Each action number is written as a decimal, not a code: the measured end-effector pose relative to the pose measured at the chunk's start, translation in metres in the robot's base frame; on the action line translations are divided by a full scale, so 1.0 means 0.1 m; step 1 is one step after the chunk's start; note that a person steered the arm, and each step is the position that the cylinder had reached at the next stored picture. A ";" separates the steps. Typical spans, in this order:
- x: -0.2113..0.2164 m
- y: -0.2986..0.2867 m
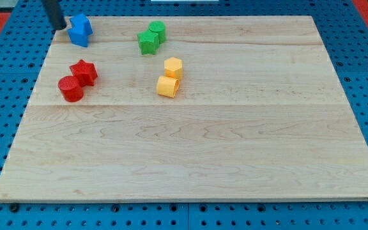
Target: Move the blue cube along with blue triangle down and right a bit
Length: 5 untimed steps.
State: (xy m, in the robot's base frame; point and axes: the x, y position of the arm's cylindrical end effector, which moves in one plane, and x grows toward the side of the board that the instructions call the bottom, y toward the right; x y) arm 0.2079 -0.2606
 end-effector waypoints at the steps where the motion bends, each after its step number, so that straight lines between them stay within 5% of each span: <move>1: -0.16 0.24; 5: 0.15 0.53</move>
